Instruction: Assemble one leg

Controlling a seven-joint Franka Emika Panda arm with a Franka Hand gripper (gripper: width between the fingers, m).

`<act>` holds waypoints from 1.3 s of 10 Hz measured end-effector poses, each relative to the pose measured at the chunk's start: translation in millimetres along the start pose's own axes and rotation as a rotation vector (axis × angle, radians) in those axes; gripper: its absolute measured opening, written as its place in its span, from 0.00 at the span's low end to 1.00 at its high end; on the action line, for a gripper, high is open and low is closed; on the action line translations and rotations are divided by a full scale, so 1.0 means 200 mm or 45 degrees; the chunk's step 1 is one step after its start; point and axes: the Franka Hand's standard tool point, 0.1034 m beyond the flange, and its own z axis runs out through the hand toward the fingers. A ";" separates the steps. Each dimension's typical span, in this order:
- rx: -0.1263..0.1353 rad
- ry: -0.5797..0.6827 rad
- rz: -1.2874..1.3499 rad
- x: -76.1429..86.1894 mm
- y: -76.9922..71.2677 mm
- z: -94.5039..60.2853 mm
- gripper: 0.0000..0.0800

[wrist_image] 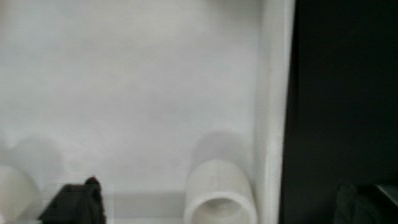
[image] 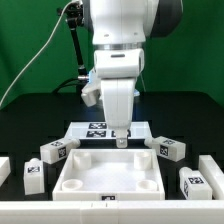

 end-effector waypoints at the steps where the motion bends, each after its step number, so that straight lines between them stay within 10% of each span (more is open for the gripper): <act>1: 0.014 0.003 0.010 -0.02 -0.01 0.04 0.81; 6: 0.041 0.006 0.021 -0.02 -0.04 0.10 0.70; 8: 0.043 0.006 0.021 -0.02 -0.04 0.10 0.28; 9: 0.043 0.006 0.021 -0.02 -0.04 0.10 0.28; 10: 0.043 0.006 0.021 -0.02 -0.04 0.10 0.08; 13: 0.043 0.006 0.021 -0.02 -0.04 0.10 0.06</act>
Offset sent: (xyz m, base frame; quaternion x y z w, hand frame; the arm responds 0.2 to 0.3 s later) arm 0.0007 0.0066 -0.0073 0.0001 0.0122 0.0061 0.9999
